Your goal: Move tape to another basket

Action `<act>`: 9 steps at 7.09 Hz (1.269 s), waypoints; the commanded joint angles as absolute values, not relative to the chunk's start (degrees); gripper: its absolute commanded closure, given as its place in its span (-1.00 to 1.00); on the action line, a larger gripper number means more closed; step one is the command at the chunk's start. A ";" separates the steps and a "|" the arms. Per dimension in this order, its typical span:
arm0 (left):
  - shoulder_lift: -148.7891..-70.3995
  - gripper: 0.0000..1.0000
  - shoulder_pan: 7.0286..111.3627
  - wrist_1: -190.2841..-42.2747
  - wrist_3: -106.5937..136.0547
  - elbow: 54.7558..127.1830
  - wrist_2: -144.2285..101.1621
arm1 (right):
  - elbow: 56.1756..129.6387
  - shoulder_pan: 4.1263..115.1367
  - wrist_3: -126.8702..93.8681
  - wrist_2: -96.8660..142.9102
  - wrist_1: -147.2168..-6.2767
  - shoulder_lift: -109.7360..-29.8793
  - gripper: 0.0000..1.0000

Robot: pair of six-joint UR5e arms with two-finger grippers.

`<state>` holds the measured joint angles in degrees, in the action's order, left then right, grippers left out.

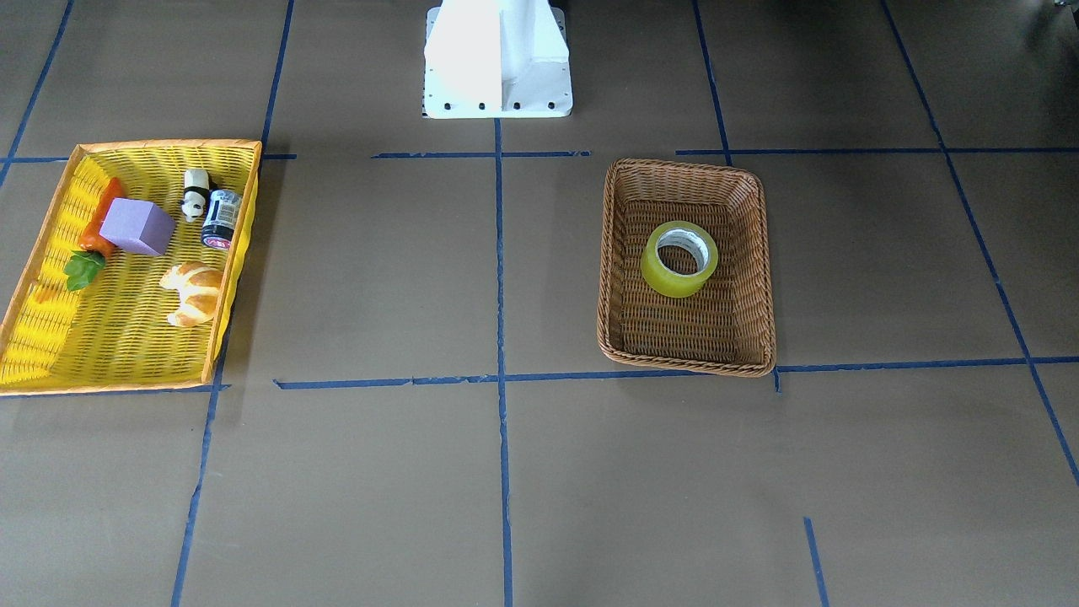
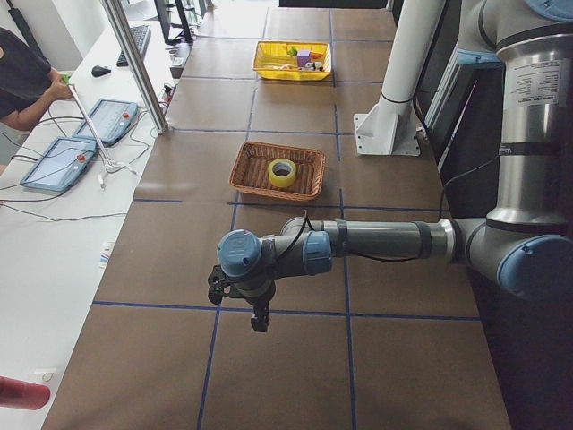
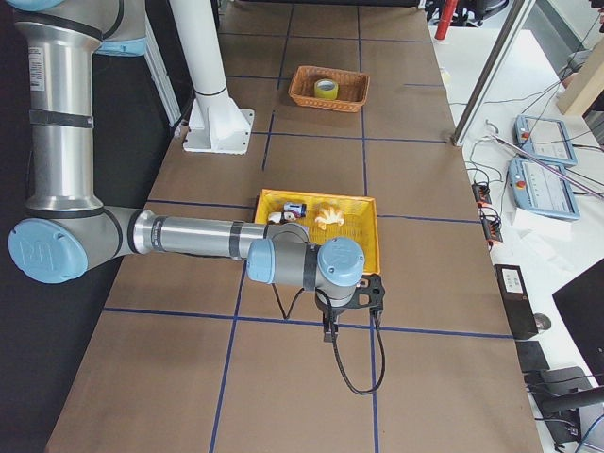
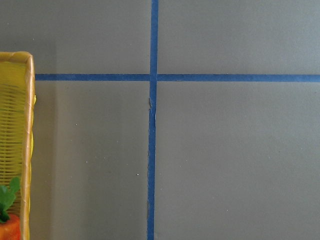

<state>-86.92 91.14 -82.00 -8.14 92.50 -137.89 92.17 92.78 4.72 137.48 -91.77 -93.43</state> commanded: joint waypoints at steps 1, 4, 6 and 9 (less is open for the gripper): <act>-87.01 -1.00 91.14 -82.09 -8.00 92.20 -137.81 | 92.20 92.81 4.83 137.46 -91.76 -93.43 -1.00; -86.92 -1.00 91.14 -84.46 -7.91 91.23 -137.72 | 92.46 92.81 4.66 137.46 -91.76 -93.43 -1.00; -86.92 -1.00 91.14 -84.46 -8.00 91.23 -137.81 | 92.46 92.81 4.57 137.46 -91.76 -93.34 -1.00; -86.92 -1.00 91.14 -84.46 -8.00 91.32 -137.81 | 92.55 92.81 4.66 137.46 -91.67 -93.34 -1.00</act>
